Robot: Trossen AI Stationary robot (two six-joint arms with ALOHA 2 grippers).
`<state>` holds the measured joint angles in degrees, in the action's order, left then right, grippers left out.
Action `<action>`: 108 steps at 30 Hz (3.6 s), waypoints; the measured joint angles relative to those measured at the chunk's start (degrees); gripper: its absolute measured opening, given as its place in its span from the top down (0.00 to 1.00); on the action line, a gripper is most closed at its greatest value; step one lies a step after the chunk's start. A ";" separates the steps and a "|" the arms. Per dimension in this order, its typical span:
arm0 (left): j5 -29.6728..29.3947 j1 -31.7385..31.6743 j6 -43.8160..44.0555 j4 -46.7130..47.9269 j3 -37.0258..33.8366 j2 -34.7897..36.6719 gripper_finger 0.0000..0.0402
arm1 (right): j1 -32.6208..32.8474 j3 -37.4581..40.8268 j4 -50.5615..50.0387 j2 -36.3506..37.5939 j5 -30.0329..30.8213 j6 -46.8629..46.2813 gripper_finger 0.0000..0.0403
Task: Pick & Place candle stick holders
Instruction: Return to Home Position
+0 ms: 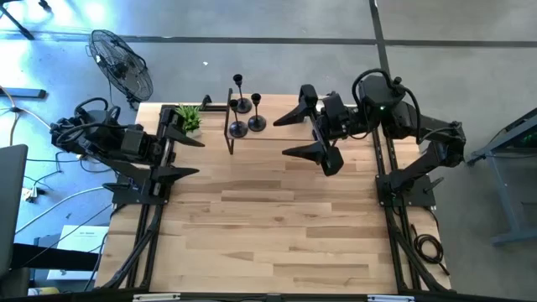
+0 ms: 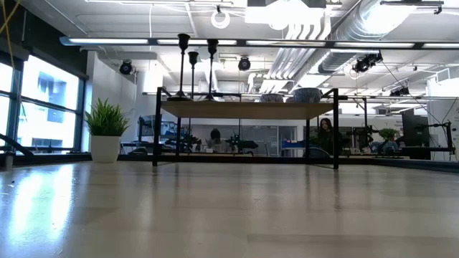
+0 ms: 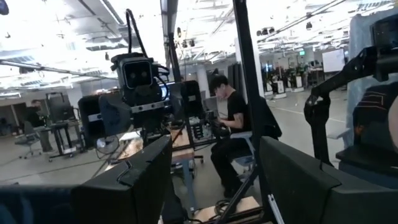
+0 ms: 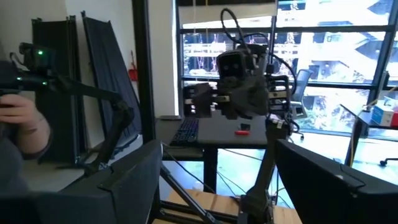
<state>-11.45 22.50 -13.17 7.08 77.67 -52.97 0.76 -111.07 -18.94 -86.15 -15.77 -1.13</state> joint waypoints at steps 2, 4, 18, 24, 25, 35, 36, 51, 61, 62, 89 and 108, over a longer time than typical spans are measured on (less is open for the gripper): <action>-0.06 0.00 0.00 0.35 0.00 0.00 0.41 | 0.24 0.00 0.00 0.00 0.02 0.09 0.25; -0.06 0.00 0.00 0.36 0.00 -0.01 0.41 | 0.47 0.00 0.00 0.00 0.17 0.09 0.25; -6.00 0.01 -0.02 0.76 0.00 -0.02 0.44 | 0.52 0.35 -1.61 -0.04 -0.05 1.28 0.29; -6.02 0.02 -0.07 1.04 0.00 0.22 0.72 | 0.52 0.33 -3.40 -0.04 -0.87 1.62 0.50; -5.89 0.02 -0.34 1.48 0.00 0.27 0.79 | 0.48 0.35 -3.63 -0.04 -0.87 1.64 0.54; -7.36 0.00 -6.21 3.40 0.00 0.28 0.99 | 0.42 0.35 -3.99 -0.04 0.03 6.32 0.96; -7.40 0.00 -6.38 3.40 0.00 0.28 0.99 | 0.43 0.35 -4.02 -0.04 0.86 6.27 0.96; -21.64 0.02 -11.72 15.43 -0.02 8.34 1.00 | 0.42 0.28 -18.03 11.82 2.58 12.85 1.00; -24.60 0.00 4.61 31.22 0.04 26.05 1.00 | 0.37 1.76 -33.19 22.32 2.59 16.76 1.00; -24.66 0.00 6.40 33.07 -0.03 27.69 1.00 | 0.37 3.19 -33.14 23.43 2.58 16.42 1.00; -17.36 0.76 21.82 29.94 -33.04 52.50 1.00 | 0.37 74.71 8.31 76.04 14.32 1.40 1.00; -8.15 0.76 19.79 6.52 -54.02 52.52 1.00 | 0.37 95.77 27.56 79.81 17.49 -2.17 1.00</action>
<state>-19.59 23.27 6.62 13.60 23.65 -0.45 1.13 -15.30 8.62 -6.34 1.72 -3.29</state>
